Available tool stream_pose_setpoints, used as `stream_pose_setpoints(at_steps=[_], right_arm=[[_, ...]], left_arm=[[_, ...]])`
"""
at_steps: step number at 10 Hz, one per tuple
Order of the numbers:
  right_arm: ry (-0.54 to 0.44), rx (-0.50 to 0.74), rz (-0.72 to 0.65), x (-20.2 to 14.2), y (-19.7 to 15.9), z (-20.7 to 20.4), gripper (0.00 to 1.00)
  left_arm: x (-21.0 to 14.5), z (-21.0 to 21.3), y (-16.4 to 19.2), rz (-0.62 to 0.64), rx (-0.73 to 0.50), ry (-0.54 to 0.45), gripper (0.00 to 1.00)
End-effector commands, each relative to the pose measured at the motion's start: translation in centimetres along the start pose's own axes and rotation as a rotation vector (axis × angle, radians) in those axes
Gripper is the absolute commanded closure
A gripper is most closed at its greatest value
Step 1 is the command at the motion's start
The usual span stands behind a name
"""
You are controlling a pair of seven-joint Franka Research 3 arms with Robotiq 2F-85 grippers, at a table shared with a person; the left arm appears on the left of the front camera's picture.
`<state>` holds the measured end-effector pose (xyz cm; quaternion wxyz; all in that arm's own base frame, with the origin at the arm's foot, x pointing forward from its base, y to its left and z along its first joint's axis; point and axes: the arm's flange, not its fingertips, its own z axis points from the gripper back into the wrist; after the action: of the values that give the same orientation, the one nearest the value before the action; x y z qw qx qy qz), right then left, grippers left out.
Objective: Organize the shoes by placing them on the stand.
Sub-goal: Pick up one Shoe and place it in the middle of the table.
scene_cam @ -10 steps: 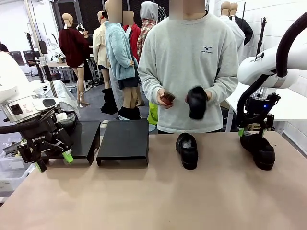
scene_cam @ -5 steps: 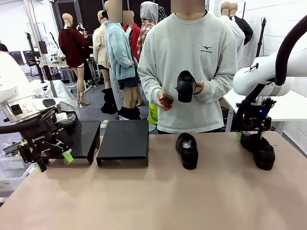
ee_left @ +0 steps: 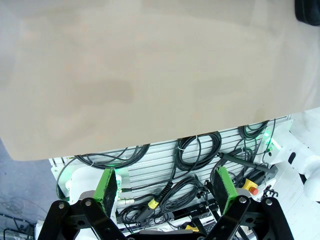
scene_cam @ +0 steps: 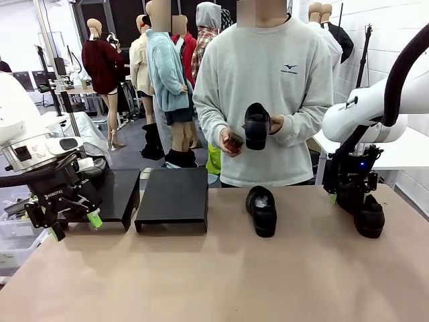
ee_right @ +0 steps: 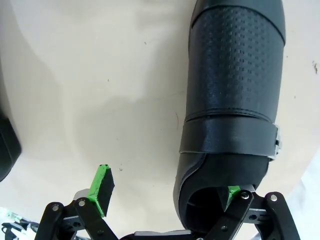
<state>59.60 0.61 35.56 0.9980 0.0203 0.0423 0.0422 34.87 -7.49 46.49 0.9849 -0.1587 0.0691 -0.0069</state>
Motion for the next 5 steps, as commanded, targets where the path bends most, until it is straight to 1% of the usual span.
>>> stream_pose_setpoints(at_steps=[1,2,3,5], right_arm=[[0.021,0.006,-0.014,-0.67,-0.19,-0.49,0.0],[0.022,0.001,-0.009,-0.65,-0.29,-0.53,0.0],[0.018,-0.014,-0.001,-0.61,-0.32,-0.5,0.05],[0.03,-0.033,0.004,-0.29,-0.44,-0.86,0.41]], left_arm=[[-0.27,-0.05,0.27,-0.006,0.007,0.003,0.0],[-0.27,-0.05,0.27,-0.006,0.007,0.003,0.0],[-0.27,-0.05,0.27,-0.006,0.007,0.003,0.0],[-0.27,-0.05,0.27,-0.006,0.007,0.003,0.0]])
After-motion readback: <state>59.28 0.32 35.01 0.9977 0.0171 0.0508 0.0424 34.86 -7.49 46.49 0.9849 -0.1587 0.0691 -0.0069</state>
